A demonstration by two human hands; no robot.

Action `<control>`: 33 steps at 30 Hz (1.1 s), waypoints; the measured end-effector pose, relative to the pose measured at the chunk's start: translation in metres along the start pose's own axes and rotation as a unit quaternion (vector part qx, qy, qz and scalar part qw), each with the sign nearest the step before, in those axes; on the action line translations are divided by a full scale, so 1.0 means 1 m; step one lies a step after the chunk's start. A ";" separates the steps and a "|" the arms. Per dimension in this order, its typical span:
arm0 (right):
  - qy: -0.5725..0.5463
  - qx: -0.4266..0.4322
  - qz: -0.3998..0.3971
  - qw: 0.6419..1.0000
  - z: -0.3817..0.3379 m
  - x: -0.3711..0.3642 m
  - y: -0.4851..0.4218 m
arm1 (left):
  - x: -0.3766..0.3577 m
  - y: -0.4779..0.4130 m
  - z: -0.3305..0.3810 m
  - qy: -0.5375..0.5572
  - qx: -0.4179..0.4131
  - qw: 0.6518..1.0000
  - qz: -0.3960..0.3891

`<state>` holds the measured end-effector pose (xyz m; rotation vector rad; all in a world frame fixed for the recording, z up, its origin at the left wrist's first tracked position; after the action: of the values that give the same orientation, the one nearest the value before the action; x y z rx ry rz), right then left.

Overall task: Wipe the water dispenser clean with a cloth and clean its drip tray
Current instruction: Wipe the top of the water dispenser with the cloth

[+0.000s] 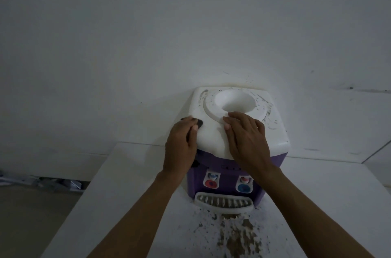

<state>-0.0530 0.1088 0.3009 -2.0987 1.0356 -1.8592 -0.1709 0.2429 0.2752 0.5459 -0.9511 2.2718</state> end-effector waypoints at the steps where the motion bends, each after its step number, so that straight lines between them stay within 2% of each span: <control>1: 0.000 -0.001 0.001 1.000 0.000 -0.001 0.000 | -0.002 0.008 0.000 -0.023 -0.032 0.999 -0.006; 6: -0.004 -0.003 -0.003 1.000 -0.003 -0.003 -0.001 | -0.008 -0.008 0.005 -0.113 -0.107 0.986 -0.058; 10: -0.009 -0.013 -0.011 1.000 -0.004 -0.002 -0.001 | -0.017 -0.041 0.016 -0.149 -0.112 0.976 -0.113; 16: -0.004 -0.029 -0.040 0.999 -0.002 -0.001 -0.004 | -0.011 -0.061 0.016 -0.150 -0.041 0.983 -0.101; 21: 0.014 -0.040 -0.057 0.997 -0.003 -0.003 -0.008 | -0.001 -0.089 0.005 -0.125 0.087 0.979 -0.132; 26: 0.000 -0.038 -0.053 0.998 -0.005 -0.001 -0.009 | 0.006 -0.077 0.001 -0.086 0.112 0.983 -0.121; 29: -0.003 -0.027 -0.051 0.998 -0.004 -0.001 -0.009 | 0.009 -0.050 0.003 -0.063 0.074 0.991 -0.090; 33: 0.007 -0.014 -0.046 0.999 -0.003 0.001 -0.012 | 0.005 -0.014 0.005 -0.083 -0.051 0.992 -0.082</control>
<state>-0.0514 0.1182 0.3091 -2.1881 0.9886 -1.9148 -0.1645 0.2481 0.2881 0.7482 -1.0548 2.0439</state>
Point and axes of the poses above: each hand's wrist, its own y-axis away from the middle knuckle, its own x-axis out of the back of the hand, z = x × y, the point moved 5 cm from there along -y, towards the middle knuckle, and after that the axes turned 11 degrees about -z, right-handed, at the moved point
